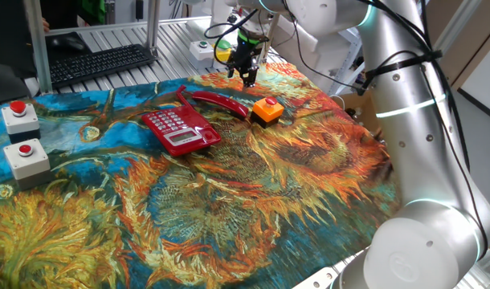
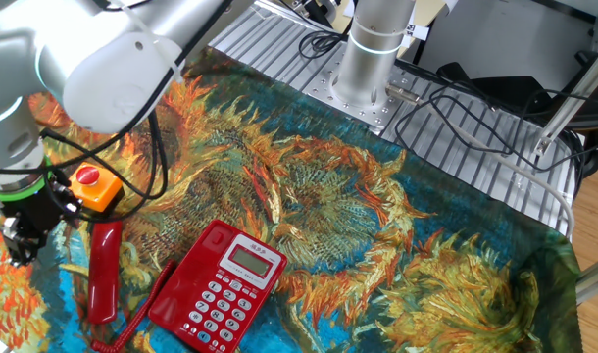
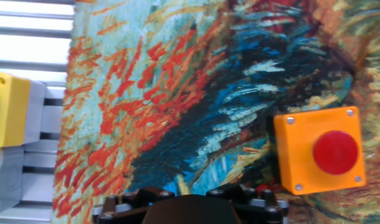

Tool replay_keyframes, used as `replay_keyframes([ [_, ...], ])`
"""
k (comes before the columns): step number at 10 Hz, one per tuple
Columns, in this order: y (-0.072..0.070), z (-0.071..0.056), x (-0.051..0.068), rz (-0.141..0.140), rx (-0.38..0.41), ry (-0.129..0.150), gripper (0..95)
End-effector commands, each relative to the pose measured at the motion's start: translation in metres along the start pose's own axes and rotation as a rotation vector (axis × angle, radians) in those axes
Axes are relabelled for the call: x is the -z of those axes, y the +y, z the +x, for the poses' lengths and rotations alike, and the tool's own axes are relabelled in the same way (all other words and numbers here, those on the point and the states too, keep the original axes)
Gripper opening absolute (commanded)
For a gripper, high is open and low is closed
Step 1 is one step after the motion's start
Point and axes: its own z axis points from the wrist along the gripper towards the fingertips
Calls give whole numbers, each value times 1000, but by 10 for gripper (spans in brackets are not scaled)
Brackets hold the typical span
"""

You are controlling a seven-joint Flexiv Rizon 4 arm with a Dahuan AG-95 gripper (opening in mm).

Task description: Place the handset of the telephone on the corresponding phone cradle

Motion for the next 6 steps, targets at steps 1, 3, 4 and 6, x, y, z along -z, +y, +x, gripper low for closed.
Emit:
replay_keyframes([
  [1,-4,2,2,-13,2,-5,570],
  [3,-4,2,2,-10,-22,-13,570],
  [4,-4,2,2,-9,-31,-22,570],
  [6,-4,2,2,-6,-55,-48,570],
])
